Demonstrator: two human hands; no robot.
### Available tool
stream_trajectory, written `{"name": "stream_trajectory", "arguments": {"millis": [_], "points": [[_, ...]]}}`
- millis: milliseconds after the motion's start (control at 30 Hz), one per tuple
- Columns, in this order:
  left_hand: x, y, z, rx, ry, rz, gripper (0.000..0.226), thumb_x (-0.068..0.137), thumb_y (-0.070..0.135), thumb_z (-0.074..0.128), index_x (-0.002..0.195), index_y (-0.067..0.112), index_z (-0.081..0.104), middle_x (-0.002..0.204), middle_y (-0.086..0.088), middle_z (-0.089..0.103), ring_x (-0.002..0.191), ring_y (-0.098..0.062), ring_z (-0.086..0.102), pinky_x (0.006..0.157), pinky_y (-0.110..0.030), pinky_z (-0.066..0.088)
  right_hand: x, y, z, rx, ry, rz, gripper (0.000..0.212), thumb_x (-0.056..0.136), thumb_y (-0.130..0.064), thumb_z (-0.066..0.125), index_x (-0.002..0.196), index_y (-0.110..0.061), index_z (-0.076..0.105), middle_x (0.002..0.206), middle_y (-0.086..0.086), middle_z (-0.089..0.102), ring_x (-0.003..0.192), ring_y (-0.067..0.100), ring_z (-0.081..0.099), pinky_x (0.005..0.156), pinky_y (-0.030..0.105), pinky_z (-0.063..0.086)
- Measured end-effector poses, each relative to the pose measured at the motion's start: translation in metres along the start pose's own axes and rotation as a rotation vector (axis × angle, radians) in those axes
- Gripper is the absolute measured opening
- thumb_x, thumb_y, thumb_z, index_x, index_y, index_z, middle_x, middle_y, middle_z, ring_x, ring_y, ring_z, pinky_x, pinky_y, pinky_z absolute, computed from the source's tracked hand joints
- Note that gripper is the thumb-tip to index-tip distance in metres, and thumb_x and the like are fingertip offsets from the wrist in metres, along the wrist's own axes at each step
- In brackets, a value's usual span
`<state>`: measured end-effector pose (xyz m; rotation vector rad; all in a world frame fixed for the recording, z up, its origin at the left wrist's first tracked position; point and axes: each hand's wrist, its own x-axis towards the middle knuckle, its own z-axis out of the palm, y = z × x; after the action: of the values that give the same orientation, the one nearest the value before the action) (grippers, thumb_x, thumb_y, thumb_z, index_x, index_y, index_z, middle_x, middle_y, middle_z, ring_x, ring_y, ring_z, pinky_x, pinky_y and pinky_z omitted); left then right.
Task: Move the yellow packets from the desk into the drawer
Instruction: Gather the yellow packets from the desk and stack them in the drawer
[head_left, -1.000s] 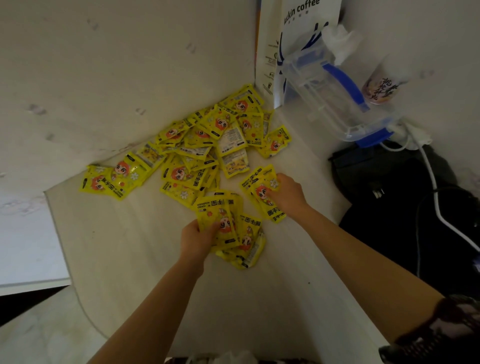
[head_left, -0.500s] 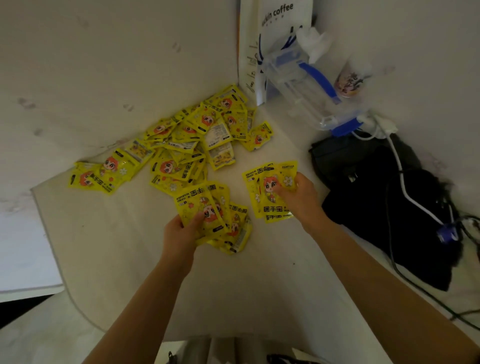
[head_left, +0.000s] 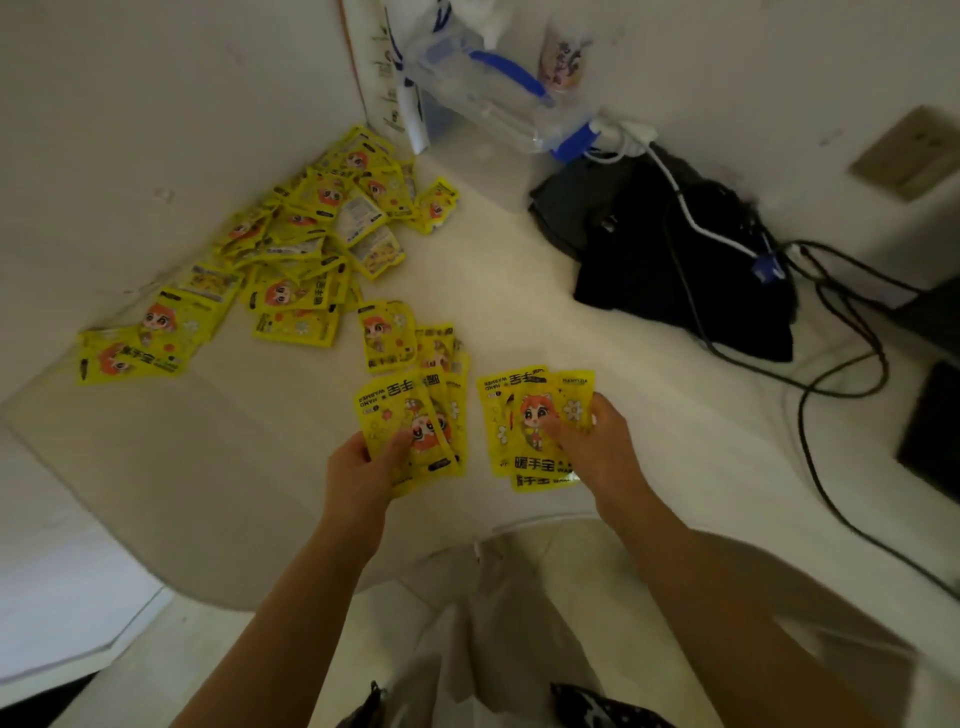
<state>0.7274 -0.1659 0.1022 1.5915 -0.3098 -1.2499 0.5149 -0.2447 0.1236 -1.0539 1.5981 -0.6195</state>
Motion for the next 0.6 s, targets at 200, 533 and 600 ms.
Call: {"name": "stream_trajectory", "arguments": {"millis": [200, 533, 600], "points": [[-0.043, -0.028, -0.016, 0.122, -0.158, -0.016, 0.019, 0.087, 0.016, 0.065, 0.103, 0.007, 0.069, 0.096, -0.016, 0.074, 0.086, -0.034, 0.072, 0.077, -0.048, 0.057, -0.083, 0.045, -0.016, 0.114, 0.134, 0.084, 0.030, 0.082, -0.014, 0.070, 0.110, -0.014, 0.061, 0.102, 0.005, 0.070, 0.091, 0.021, 0.069, 0.073, 0.036, 0.058], [-0.100, -0.069, 0.012, 0.359, -0.320, -0.012, 0.013, 0.085, 0.018, 0.068, 0.096, 0.015, 0.073, 0.093, -0.011, 0.075, 0.086, -0.031, 0.072, 0.079, -0.052, 0.057, -0.164, 0.102, -0.073, 0.179, 0.321, 0.112, 0.021, 0.084, -0.012, 0.067, 0.082, -0.029, 0.055, 0.082, -0.010, 0.063, 0.074, 0.005, 0.062, 0.058, 0.021, 0.047], [-0.112, -0.079, 0.024, 0.403, -0.356, -0.014, 0.012, 0.085, 0.018, 0.067, 0.096, 0.016, 0.073, 0.093, -0.009, 0.075, 0.087, -0.029, 0.072, 0.081, -0.053, 0.056, -0.178, 0.120, -0.087, 0.201, 0.338, 0.137, 0.015, 0.085, -0.015, 0.067, 0.093, -0.024, 0.059, 0.089, -0.006, 0.067, 0.082, 0.010, 0.066, 0.061, 0.023, 0.050]]}}
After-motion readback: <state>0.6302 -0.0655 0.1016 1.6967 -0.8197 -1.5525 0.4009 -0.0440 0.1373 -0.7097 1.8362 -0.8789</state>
